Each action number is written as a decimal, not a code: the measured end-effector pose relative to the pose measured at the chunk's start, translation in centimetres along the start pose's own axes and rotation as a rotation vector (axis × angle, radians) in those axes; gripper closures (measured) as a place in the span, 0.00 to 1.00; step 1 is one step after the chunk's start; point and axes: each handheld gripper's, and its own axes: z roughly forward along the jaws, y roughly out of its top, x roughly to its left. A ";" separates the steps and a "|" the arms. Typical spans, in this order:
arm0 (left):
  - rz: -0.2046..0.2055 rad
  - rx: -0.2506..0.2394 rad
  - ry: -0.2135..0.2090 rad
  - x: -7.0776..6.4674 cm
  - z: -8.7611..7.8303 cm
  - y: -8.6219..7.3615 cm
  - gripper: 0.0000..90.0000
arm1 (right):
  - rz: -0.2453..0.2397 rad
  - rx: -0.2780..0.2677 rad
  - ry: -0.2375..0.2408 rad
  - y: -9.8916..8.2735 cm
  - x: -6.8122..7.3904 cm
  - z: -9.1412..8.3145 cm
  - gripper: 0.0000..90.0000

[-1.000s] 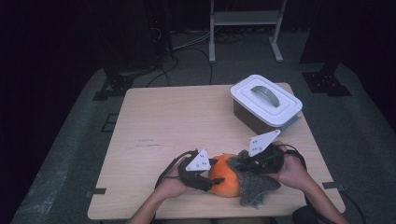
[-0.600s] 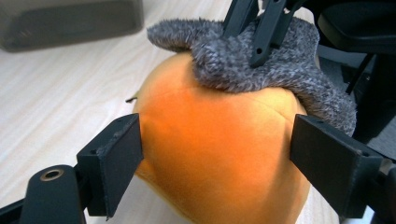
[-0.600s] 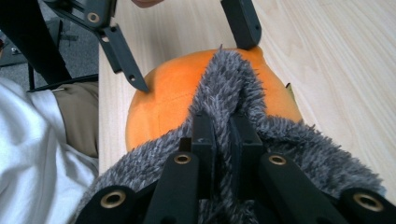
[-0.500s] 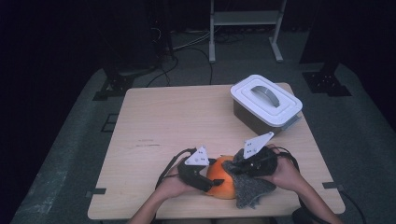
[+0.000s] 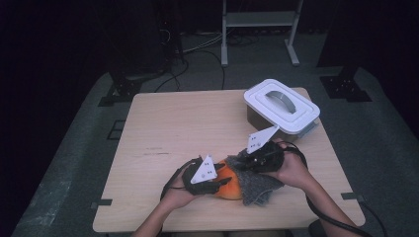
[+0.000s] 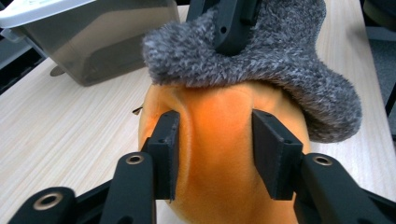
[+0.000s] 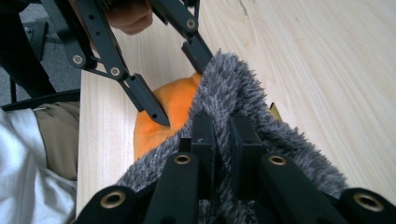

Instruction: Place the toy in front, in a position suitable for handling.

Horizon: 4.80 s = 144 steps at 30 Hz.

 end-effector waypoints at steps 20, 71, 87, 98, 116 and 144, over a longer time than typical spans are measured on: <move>-0.002 0.030 -0.109 -0.4 0.5 0.2 0.42 | -0.019 0.036 0.011 -0.8 0.9 -0.9 0.90; 0.033 0.052 -0.097 0.4 -0.2 -0.2 0.42 | 0.049 -0.134 0.064 -3.0 0.6 -0.2 0.90; 0.055 0.053 -0.107 0.0 0.0 -0.1 0.41 | 0.069 -0.223 0.031 -4.1 1.4 -0.9 0.89; 0.033 0.047 -0.114 0.2 -0.2 -0.5 0.41 | 0.114 -0.206 0.049 -5.9 1.0 -0.4 0.90; -0.090 0.026 -0.166 0.7 0.3 -0.8 0.19 | 0.060 -0.170 0.030 -4.1 1.6 0.6 0.90; -0.056 0.000 -0.181 2.0 0.0 -2.0 0.30 | 0.031 -0.138 0.043 -3.3 1.0 0.5 0.90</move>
